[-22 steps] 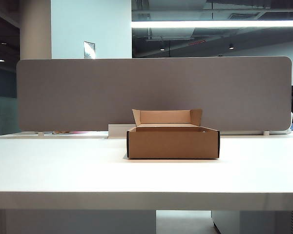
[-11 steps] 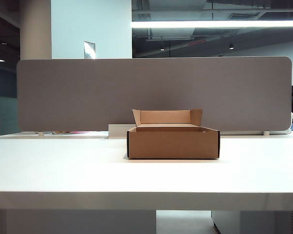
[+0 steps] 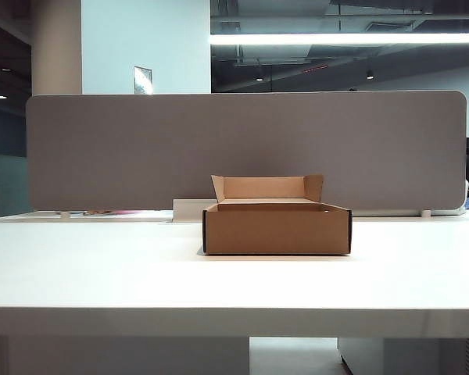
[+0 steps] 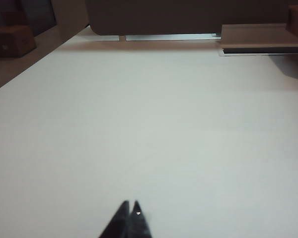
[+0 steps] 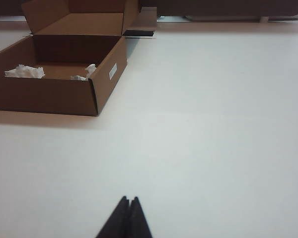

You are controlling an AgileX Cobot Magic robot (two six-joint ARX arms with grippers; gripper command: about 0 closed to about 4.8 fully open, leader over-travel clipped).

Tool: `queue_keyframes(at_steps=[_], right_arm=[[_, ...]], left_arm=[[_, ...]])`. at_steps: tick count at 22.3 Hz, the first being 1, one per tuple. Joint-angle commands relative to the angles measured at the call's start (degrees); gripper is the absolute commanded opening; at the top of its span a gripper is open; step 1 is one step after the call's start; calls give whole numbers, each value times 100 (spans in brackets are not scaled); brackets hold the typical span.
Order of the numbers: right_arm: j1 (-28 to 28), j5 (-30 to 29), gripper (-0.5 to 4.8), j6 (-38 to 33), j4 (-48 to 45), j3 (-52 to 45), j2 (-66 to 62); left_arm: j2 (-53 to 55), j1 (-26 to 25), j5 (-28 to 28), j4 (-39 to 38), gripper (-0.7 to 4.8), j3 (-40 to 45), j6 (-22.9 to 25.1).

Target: Pick up all the paper balls on the table and put them in the paper box.

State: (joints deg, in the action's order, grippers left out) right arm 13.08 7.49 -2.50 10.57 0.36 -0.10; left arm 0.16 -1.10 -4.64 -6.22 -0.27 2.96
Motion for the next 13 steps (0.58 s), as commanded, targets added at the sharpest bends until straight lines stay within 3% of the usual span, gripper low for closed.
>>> queue_keyframes(at_steps=[1, 13], right_arm=[[7, 13, -4, 17, -92, -33, 4], [9, 13, -4, 17, -90, -33, 4]], left_arm=[[7, 98, -50, 72, -5, -15, 7], [7, 98, 229, 24, -5, -17, -59]])
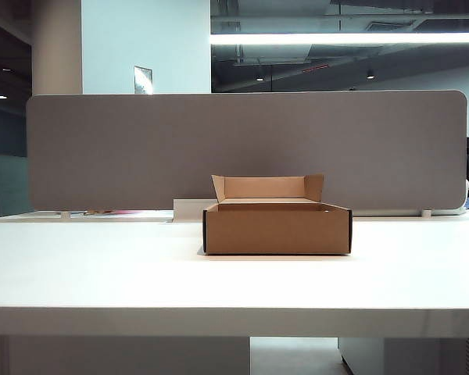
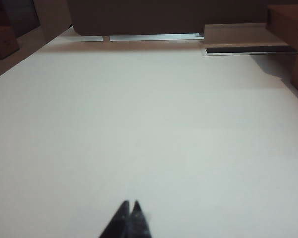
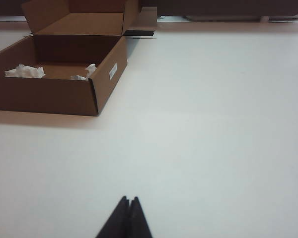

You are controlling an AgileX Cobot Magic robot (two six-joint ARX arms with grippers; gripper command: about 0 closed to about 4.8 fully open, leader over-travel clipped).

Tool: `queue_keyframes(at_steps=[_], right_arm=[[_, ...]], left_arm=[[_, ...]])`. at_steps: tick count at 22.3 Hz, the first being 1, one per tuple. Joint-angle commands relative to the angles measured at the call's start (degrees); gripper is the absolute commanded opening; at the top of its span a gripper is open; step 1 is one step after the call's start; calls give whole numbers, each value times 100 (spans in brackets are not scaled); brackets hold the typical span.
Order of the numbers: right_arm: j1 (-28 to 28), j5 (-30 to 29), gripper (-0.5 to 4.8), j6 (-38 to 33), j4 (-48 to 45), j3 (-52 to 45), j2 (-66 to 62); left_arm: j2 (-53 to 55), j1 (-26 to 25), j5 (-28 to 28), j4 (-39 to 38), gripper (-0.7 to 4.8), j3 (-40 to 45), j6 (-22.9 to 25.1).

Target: Pick up all the paper balls on the table and put them in the paper box.

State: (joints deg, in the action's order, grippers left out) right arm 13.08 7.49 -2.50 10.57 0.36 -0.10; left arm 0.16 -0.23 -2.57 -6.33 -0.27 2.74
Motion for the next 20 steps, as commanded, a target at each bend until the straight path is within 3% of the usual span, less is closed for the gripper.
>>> queue_keyframes(at_steps=[1, 13, 20], right_arm=[[9, 13, -5, 17, -92, -33, 4], [7, 42, -5, 140, -94, -31, 4], [-979, -378, -5, 105, -225, -33, 11]], left_arm=[[7, 11, 22, 35, -5, -17, -37], [7, 11, 24, 37, -5, -17, -37], [7, 11, 22, 35, -5, -17, -37]])
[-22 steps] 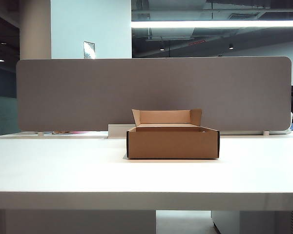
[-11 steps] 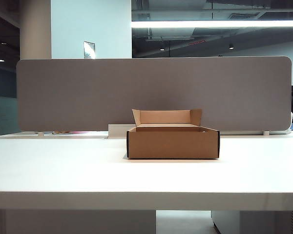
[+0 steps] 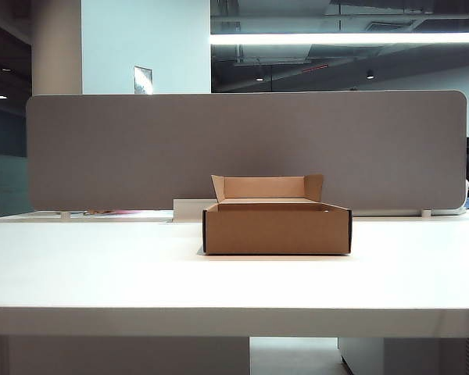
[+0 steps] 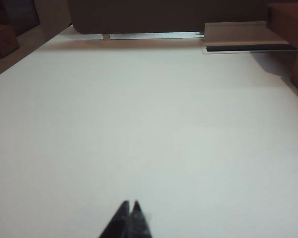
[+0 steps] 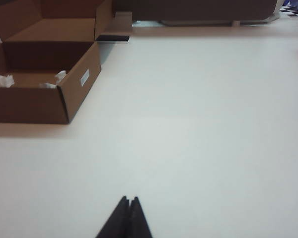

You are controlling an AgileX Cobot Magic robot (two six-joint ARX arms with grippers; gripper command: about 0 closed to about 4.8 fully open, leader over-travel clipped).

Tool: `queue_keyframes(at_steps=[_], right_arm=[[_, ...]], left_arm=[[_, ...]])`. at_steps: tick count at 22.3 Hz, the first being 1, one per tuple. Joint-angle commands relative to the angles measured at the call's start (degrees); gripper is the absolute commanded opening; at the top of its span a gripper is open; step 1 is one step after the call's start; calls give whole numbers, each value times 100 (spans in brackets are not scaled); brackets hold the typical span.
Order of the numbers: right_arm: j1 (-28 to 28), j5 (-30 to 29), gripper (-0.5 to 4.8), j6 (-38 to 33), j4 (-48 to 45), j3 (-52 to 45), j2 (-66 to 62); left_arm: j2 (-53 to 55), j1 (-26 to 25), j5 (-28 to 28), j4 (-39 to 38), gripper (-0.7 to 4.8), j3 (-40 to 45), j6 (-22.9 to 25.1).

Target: Pick up all the paper balls on the table and put them in the paper box.

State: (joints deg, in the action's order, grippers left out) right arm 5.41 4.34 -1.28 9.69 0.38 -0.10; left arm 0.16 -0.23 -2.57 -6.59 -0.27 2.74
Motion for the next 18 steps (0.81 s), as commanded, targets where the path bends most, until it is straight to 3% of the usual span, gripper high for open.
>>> queue_keyframes(at_steps=[1, 7, 18], right_arm=[[-289, -59, -5, -17, -136, -35, 13], [-625, -59, -4, -17, -136, -35, 13], [-627, -59, -5, -17, -87, -33, 11]], left_arm=[[7, 11, 22, 61, -5, -17, -37], [7, 11, 22, 63, -5, -17, -37], [7, 11, 24, 61, -5, -17, -37]])
